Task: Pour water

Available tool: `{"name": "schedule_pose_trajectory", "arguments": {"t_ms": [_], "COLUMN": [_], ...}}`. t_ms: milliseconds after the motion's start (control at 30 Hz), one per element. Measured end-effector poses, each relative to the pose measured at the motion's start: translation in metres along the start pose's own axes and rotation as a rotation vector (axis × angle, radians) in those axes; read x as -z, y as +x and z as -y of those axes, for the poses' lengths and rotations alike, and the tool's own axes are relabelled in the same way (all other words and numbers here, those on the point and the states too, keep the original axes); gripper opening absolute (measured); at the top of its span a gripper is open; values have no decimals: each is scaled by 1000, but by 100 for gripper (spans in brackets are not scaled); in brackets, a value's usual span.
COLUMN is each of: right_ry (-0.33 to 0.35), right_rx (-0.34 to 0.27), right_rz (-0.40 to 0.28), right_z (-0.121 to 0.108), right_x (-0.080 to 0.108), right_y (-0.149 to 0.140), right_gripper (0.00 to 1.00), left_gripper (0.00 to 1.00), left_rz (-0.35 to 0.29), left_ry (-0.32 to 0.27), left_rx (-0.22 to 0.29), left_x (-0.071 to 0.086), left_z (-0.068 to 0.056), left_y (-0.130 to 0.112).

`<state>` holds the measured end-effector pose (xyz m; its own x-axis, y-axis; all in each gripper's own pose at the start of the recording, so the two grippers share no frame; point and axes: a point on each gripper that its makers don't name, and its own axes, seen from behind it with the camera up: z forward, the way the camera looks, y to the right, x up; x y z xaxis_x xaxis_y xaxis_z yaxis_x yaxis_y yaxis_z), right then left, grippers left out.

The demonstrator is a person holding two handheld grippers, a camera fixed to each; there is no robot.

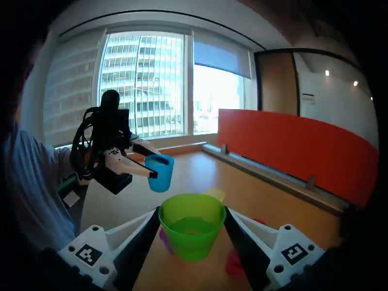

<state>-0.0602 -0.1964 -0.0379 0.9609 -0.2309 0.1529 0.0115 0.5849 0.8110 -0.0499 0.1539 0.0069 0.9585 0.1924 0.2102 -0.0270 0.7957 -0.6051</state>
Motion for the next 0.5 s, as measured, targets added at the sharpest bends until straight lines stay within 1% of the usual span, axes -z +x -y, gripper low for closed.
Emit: {"name": "schedule_pose_trajectory", "arguments": {"t_ms": [167, 500], "right_ry": [1, 22], "right_rx": [9, 15], "right_rz": [54, 139], "right_z": [-2, -3], "right_x": [5, 8], "right_y": [-17, -45], "right_gripper": [93, 93], "left_gripper": [88, 88], "left_rz": [49, 137], "left_ry": [-14, -30], "left_rx": [4, -14], "left_x": [-4, -10], "left_z": [-5, -12], "left_y": [-20, -55]}}
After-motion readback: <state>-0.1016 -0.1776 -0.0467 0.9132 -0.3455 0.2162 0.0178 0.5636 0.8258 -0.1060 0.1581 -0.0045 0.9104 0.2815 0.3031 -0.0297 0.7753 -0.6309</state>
